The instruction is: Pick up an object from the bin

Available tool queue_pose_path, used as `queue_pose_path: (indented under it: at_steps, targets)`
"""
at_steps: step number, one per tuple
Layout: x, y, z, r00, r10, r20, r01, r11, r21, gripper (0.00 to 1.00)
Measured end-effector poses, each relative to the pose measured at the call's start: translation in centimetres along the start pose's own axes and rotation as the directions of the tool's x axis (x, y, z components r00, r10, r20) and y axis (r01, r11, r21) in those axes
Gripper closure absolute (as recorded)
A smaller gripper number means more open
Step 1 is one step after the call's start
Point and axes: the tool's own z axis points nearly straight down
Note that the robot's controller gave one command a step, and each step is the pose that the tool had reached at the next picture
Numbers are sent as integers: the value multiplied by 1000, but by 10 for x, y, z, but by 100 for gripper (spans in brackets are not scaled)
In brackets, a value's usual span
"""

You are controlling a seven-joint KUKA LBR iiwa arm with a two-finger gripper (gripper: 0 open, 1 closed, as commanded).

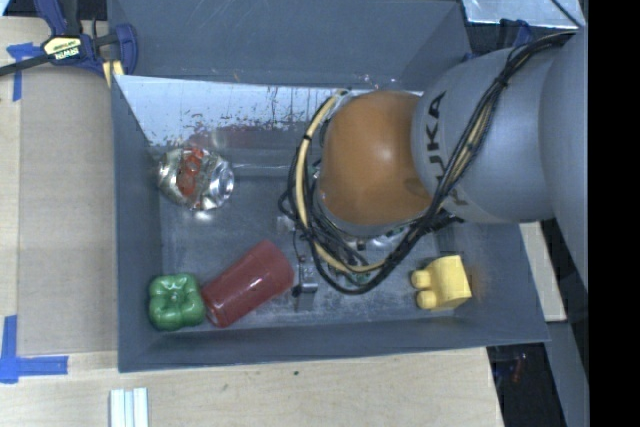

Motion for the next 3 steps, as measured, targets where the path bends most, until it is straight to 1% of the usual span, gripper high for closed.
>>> queue_pose_path:
  at_steps: [1,2,3]
  targets:
    - [-2,0,-3,1000,3,6,-3,1000,-1,0]
    - [1,50,60,996,-89,21,90,996,-3,0]
    - [-4,69,2,997,-81,14,81,997,1,0]
